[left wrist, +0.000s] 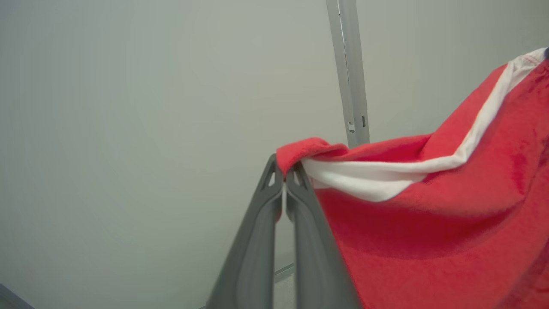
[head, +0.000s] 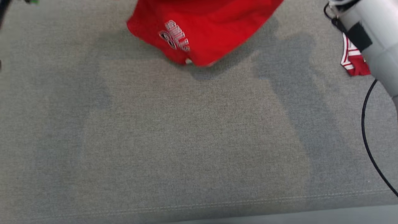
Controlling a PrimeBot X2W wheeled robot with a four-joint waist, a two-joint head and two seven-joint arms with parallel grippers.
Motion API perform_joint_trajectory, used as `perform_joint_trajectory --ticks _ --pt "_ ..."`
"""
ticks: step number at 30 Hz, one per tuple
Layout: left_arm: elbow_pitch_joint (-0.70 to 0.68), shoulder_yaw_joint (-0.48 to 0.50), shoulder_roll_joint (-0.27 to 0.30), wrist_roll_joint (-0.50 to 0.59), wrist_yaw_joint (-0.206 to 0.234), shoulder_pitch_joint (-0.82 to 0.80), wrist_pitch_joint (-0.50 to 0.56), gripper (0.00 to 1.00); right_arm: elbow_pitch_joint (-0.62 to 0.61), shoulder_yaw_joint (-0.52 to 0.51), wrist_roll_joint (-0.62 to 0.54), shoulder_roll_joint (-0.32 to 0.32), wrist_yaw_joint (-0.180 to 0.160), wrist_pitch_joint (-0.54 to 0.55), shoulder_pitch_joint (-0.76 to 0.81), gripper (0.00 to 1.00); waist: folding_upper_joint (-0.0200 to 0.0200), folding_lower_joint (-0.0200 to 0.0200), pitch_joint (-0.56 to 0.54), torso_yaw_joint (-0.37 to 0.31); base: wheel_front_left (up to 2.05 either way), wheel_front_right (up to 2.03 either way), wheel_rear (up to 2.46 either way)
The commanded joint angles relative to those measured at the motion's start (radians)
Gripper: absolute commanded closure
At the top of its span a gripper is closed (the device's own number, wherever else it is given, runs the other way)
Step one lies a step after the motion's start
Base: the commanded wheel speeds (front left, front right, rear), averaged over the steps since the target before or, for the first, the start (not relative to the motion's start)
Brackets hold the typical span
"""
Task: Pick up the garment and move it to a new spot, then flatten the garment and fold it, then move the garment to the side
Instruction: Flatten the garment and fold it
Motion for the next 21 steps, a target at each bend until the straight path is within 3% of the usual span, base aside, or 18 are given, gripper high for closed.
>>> perform_joint_trajectory --ticks 1,6,13,21 --pt "0.011 -0.005 0.004 -0.016 -0.002 -0.038 0.006 1.0 0.017 -0.007 0.005 0.011 0.0 -0.01 -0.027 1.0 0.0 -0.0001 0.128 -0.042 0.0 0.0 0.0" --pt "0.095 -0.054 0.002 -0.057 -0.002 -0.235 0.031 1.0 0.141 0.001 -0.04 0.059 0.0 -0.035 -0.196 1.0 0.0 -0.0001 0.186 -0.065 0.0 0.0 0.0" --pt "0.239 -0.07 -0.004 -0.042 0.001 -0.433 -0.036 1.0 0.291 0.015 -0.108 0.114 0.0 -0.103 -0.363 1.0 0.0 -0.0001 0.207 -0.082 0.0 0.0 0.0" --pt "0.366 -0.051 -0.08 -0.064 0.002 -0.523 -0.14 1.0 0.382 0.003 -0.156 0.14 0.0 -0.137 -0.455 1.0 0.0 -0.0001 0.231 -0.04 0.0 0.0 0.0"
